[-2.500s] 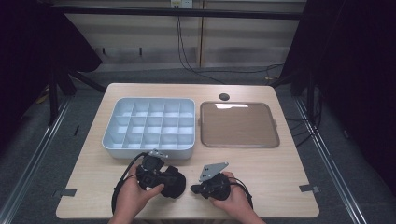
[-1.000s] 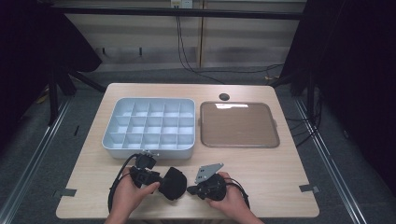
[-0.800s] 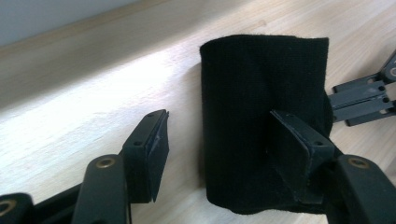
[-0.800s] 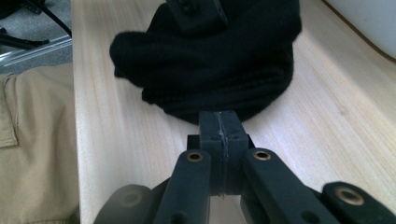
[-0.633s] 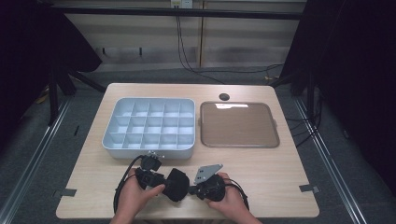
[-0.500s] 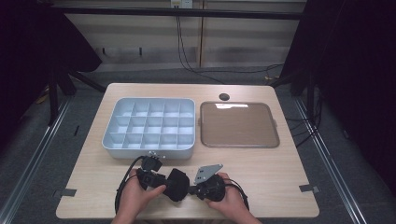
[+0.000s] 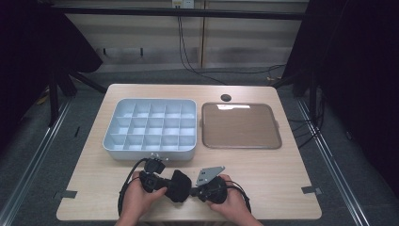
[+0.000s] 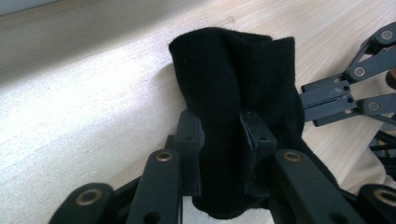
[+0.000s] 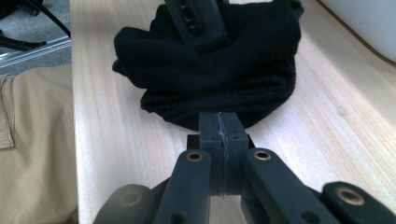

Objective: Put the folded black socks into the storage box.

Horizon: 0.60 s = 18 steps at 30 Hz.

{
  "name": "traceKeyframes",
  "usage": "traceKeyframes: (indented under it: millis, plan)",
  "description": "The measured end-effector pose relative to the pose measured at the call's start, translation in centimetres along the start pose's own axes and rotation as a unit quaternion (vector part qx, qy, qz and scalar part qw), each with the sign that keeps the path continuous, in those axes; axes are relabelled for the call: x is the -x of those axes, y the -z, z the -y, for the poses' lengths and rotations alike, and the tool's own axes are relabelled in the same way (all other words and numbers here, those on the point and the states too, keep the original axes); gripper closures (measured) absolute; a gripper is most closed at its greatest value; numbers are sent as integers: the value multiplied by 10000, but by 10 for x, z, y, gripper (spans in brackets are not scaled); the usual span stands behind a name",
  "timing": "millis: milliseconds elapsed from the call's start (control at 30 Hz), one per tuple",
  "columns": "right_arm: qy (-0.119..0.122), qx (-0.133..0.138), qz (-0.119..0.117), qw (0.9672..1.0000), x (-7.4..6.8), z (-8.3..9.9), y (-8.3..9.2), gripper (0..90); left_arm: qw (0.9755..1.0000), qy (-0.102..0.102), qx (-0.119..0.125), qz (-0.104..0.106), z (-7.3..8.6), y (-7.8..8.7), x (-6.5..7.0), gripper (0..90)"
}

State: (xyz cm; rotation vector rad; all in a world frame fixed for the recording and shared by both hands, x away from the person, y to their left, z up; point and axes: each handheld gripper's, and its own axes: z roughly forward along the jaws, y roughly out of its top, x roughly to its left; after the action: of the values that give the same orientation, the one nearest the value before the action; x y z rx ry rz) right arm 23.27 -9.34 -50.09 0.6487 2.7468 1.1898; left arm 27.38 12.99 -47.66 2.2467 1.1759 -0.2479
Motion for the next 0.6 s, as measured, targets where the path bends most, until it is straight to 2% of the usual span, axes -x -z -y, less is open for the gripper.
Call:
traceKeyframes:
  millis: [100,167,333,367,400,500,567,600]
  plan:
    - [-7,-12,-1,10000,1,0,1,883,10000,67,-40,60,-1,2,-2,729]
    - [26,2,13,10000,1,1,1,876,10000,36,-82,25,-2,4,-1,731]
    - [-39,-3,57,10000,3,3,4,826,10000,53,5,-27,-3,12,-1,732]
    - [-60,79,103,9999,4,4,6,773,9998,169,130,-26,-4,15,-2,732]
    - [-56,111,135,9998,4,5,7,745,9996,195,188,-40,-5,20,-3,732]
    - [-150,136,194,9996,6,6,9,655,9996,177,180,-96,-7,28,-3,732]
    - [-142,148,210,9996,7,7,9,626,9997,167,164,-111,-7,31,-4,732]
    - [-125,99,290,9995,8,8,9,577,9997,141,121,-125,-8,34,-4,731]
